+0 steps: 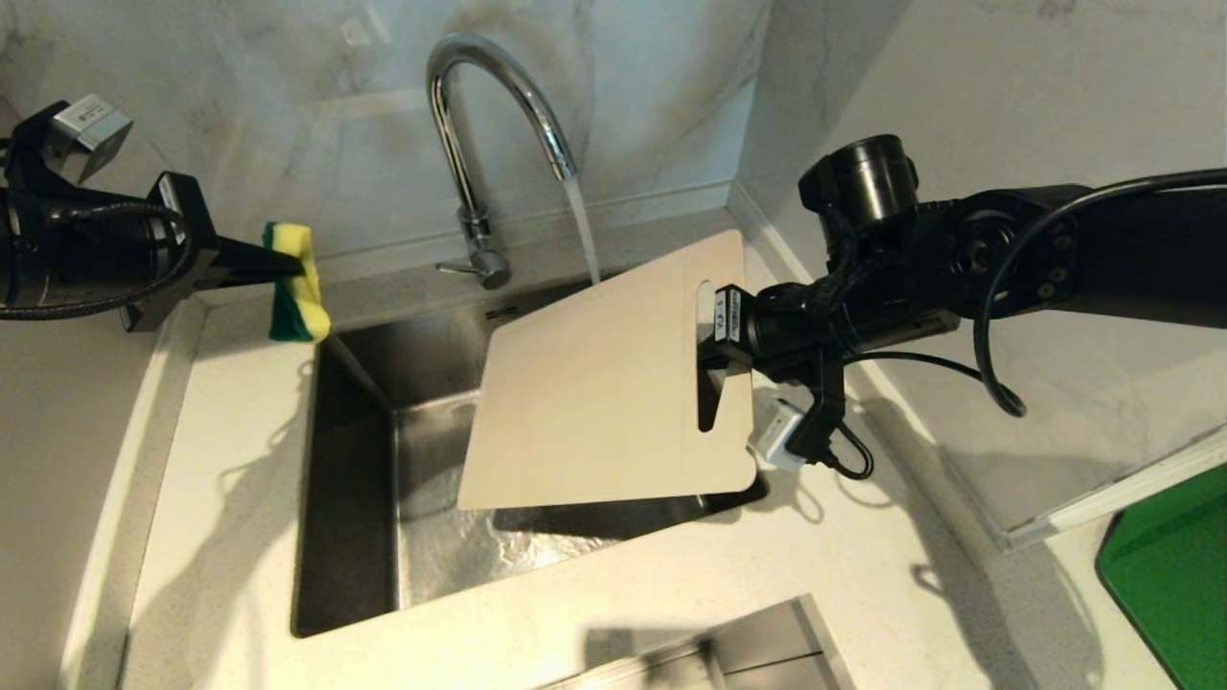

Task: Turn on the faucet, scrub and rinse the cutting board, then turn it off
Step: Scrub the cutting board underwater

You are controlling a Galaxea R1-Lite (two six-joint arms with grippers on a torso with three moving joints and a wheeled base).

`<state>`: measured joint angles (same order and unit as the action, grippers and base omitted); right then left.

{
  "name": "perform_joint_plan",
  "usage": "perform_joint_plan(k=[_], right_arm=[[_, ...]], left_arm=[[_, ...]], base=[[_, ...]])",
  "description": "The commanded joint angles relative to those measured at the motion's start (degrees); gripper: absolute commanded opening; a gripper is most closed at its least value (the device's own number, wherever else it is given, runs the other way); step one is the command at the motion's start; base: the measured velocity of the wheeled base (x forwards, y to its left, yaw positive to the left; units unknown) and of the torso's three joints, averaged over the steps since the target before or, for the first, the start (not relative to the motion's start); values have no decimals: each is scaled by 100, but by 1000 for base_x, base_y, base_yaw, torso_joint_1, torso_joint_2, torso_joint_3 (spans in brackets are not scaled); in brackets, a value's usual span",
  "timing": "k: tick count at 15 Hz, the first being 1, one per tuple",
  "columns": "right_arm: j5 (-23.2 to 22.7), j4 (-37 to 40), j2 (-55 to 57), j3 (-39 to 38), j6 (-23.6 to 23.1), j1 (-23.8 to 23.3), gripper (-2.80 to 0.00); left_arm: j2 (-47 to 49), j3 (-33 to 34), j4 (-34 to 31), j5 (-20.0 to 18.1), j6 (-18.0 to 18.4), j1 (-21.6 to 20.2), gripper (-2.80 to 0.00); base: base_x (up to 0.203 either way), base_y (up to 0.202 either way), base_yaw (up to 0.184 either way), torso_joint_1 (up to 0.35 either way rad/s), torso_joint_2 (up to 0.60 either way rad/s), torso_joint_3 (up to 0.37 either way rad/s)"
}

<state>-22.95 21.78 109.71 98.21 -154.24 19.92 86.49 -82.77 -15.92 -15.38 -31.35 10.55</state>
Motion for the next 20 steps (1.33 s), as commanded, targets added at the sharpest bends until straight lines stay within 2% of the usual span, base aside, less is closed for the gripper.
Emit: perform_joint_plan(k=[1, 5, 11, 20], right_arm=[[-23, 9, 195, 221, -126, -121, -280], [-49, 10, 324, 504, -142, -330, -280], [-86, 11, 464, 822, -142, -401, -280], [-138, 10, 402, 581, -138, -247, -280]], left_arm=[[-17, 7, -8, -9, -37, 26, -280], [-10, 12, -8, -9, -38, 52, -280], [-1, 24, -8, -9, -38, 72, -280], [14, 63, -10, -9, -56, 175, -280]], base=[[0, 0, 0, 0, 0, 0], [0, 0, 0, 0, 0, 0], [0, 0, 0, 0, 0, 0], [0, 0, 0, 0, 0, 0]])
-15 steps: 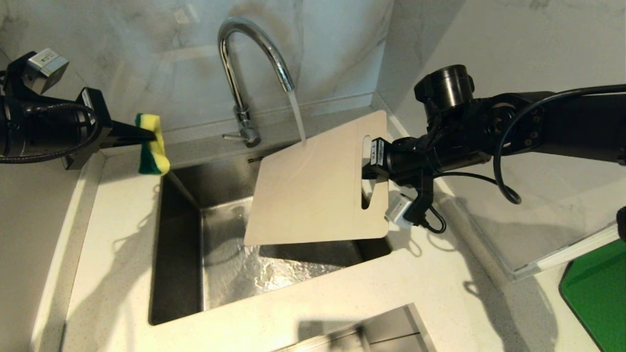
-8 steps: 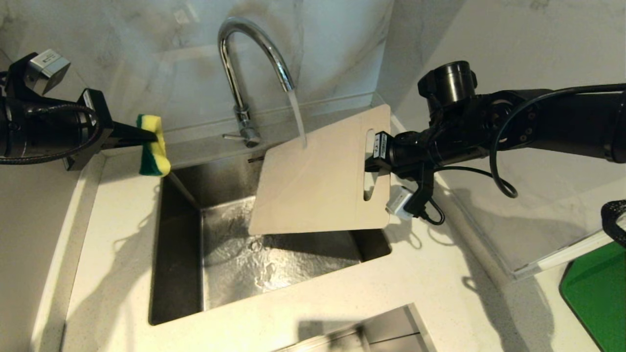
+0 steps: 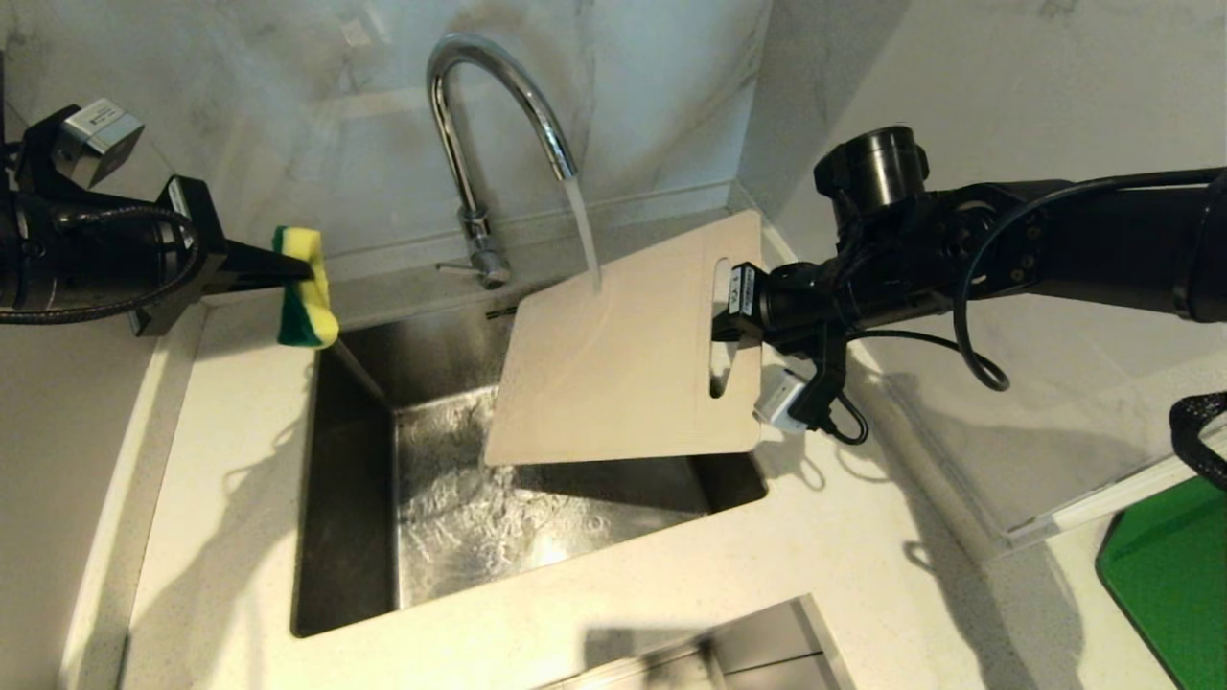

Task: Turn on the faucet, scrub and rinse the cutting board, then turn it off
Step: Scrub the cutting board underwater

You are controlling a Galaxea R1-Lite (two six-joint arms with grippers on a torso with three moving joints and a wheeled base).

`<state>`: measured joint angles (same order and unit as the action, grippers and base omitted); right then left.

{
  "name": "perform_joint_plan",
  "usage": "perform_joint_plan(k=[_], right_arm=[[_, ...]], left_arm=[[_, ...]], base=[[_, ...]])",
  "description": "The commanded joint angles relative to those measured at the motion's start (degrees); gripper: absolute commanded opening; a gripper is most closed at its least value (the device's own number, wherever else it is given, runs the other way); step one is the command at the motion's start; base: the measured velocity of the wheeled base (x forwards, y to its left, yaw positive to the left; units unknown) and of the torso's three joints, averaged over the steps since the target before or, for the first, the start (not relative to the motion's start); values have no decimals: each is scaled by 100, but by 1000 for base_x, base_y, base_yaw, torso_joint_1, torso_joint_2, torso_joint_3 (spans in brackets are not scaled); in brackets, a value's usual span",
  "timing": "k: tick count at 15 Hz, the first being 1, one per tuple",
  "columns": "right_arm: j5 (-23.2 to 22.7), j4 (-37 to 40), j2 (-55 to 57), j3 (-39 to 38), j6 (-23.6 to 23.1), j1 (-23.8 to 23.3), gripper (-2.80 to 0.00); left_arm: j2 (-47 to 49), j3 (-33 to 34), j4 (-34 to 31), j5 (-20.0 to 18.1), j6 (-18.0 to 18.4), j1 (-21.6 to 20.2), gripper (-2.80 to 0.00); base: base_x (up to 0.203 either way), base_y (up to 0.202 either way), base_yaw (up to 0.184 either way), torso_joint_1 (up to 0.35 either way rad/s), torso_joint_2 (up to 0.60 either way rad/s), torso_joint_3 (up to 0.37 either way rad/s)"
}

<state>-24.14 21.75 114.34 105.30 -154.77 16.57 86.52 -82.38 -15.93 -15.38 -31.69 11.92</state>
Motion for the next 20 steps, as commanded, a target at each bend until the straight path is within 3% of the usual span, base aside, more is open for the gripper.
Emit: perform_joint_plan(k=[1, 6, 10, 15, 20], right_arm=[[-16, 4, -138, -319, -79, 163, -280], [0, -249, -561, -843, 11, 430, -280], [10, -276, -821, -1015, 244, 760, -280], [23, -1152, -1094, -1847, 609, 1069, -280], [49, -1199, -1275, -2058, 764, 1279, -280]], left_arm=[[6, 45, -6, -9, -22, 72, -280], [11, 228, -6, 13, -52, 537, -280], [203, 363, 2, 43, -301, 1065, -280], [546, 407, 62, 56, -587, 1440, -280], [823, 553, 647, 628, -556, 1441, -280]], base=[[0, 0, 0, 0, 0, 0], [0, 0, 0, 0, 0, 0], [0, 0, 0, 0, 0, 0], [0, 0, 0, 0, 0, 0], [0, 0, 0, 0, 0, 0]])
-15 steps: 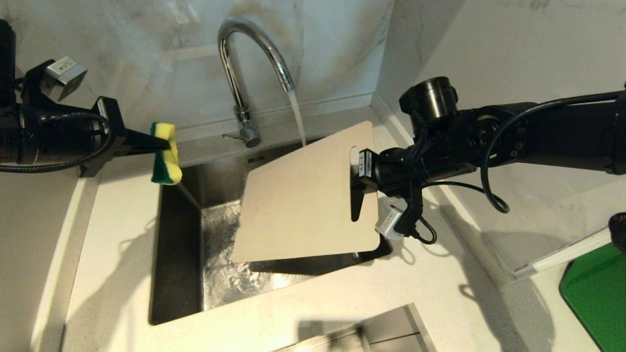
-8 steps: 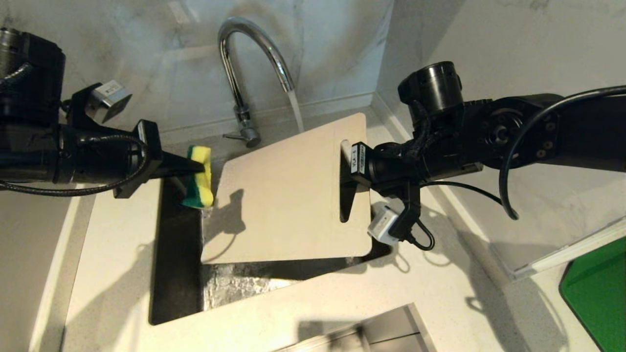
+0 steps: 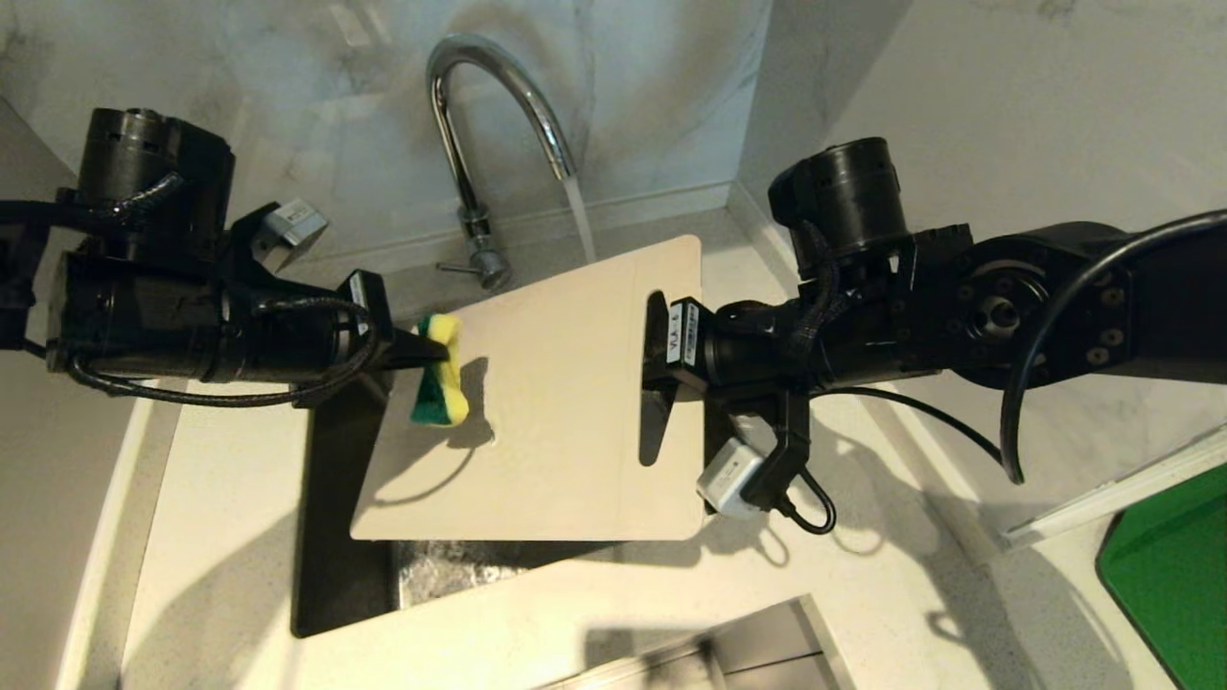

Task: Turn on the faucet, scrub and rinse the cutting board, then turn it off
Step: Scrub the cutting board underwater

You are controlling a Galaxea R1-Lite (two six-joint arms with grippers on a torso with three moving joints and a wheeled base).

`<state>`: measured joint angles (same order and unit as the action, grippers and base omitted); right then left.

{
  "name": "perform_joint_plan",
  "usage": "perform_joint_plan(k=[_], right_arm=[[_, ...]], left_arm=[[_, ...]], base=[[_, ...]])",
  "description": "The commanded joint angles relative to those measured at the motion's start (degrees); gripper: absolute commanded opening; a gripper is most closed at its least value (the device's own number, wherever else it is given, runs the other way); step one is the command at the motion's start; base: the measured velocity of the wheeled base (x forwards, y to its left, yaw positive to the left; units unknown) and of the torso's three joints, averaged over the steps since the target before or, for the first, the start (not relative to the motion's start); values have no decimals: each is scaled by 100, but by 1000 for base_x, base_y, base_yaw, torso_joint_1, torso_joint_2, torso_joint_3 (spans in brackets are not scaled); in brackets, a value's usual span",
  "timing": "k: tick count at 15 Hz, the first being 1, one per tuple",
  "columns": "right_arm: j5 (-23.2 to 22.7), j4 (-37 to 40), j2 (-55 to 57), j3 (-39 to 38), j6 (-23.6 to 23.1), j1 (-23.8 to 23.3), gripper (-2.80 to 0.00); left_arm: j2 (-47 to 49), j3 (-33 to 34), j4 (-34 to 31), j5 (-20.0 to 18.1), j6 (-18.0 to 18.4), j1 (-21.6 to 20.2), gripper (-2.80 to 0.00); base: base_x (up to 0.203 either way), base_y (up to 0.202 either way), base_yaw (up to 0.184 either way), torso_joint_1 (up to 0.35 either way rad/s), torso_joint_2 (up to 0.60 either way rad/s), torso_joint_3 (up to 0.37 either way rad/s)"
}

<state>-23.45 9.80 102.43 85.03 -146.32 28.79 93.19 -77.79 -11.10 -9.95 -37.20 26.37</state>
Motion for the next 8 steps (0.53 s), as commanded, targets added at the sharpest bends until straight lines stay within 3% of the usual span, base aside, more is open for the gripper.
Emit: perform_joint_plan(k=[1, 8], right_arm=[[2, 3, -126, -23, -79, 58, -280], [78, 4, -145, -39, -63, 57, -280]], left_arm=[[159, 122, 325, 91, 31, -33, -280], [402, 65, 406, -6, 380, 174, -280]], base=[[0, 0, 0, 0, 0, 0], [0, 0, 0, 0, 0, 0]])
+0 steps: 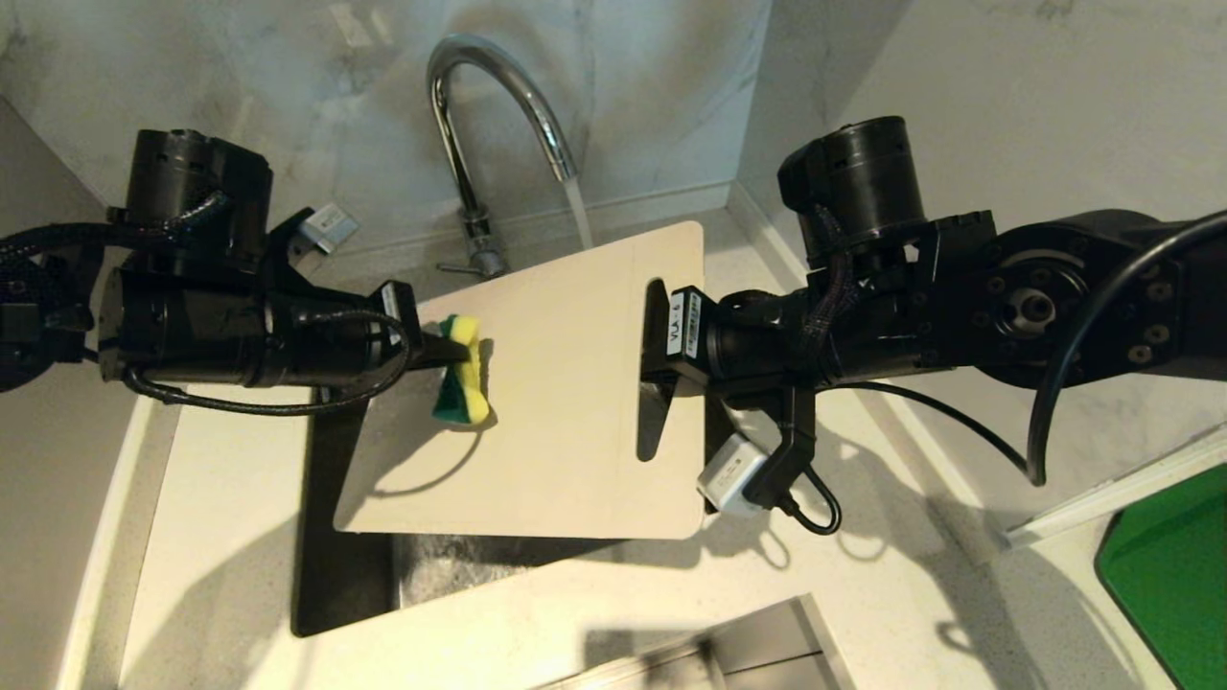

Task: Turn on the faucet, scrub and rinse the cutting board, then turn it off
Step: Scrub the cutting board underwater

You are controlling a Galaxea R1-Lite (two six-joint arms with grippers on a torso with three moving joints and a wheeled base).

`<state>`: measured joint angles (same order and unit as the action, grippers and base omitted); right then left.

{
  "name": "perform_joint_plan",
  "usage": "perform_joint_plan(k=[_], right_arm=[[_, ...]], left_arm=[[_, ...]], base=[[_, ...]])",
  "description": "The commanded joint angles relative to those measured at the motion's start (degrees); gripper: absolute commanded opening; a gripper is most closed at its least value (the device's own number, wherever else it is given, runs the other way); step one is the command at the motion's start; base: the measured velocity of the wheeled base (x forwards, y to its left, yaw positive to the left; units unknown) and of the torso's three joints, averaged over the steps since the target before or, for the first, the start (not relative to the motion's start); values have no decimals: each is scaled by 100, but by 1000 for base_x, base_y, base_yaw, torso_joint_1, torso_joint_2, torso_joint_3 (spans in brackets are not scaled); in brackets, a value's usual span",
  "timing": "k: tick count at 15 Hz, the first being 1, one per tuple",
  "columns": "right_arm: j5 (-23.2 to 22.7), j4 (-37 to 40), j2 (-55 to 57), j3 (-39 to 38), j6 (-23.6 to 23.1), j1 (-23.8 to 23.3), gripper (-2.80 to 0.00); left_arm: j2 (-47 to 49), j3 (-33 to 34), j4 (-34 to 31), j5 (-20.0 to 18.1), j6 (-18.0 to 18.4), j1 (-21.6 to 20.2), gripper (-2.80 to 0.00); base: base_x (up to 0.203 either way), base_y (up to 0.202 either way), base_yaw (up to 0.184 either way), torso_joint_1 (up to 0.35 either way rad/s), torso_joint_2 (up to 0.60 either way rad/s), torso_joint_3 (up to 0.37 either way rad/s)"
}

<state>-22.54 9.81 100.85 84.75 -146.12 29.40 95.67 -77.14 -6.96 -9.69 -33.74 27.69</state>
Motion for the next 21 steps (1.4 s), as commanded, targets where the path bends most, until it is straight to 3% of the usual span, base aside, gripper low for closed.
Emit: perform_joint_plan(k=[1, 3, 7, 9, 13, 16, 19, 21], right_arm=[[-14, 1, 5, -14, -84, -4, -280], [-14, 3, -13, -29, -84, -5, -280], [-14, -49, -22, -99, -84, -5, -280], [-14, -90, -22, -108, -75, -5, -280], [-39, -238, -44, -182, 48, -5, -280], [-49, -278, -93, -275, 57, -5, -280], [-49, -278, -127, -290, 57, -5, -280], [-57, -278, -136, -283, 66, -5, -280]], left_arm=[[205, -19, 1, -169, 74, 43, -280], [310, -214, -16, -366, 70, 58, -280], [519, -491, -42, -371, 116, 83, -280], [626, -450, -49, -367, 317, -63, -280], [740, -47, 2, -393, 866, -644, -280], [855, 161, 91, -416, 1069, -1105, -280], [925, 573, 371, -905, 1241, -1593, -280], [944, 794, 405, -1019, 1389, -1887, -280]], base=[[0, 0, 0, 0, 0, 0], [0, 0, 0, 0, 0, 0], [0, 0, 0, 0, 0, 0], [0, 0, 0, 0, 0, 0], [0, 0, 0, 0, 0, 0], [0, 0, 0, 0, 0, 0], [0, 0, 0, 0, 0, 0], [0, 0, 0, 0, 0, 0]])
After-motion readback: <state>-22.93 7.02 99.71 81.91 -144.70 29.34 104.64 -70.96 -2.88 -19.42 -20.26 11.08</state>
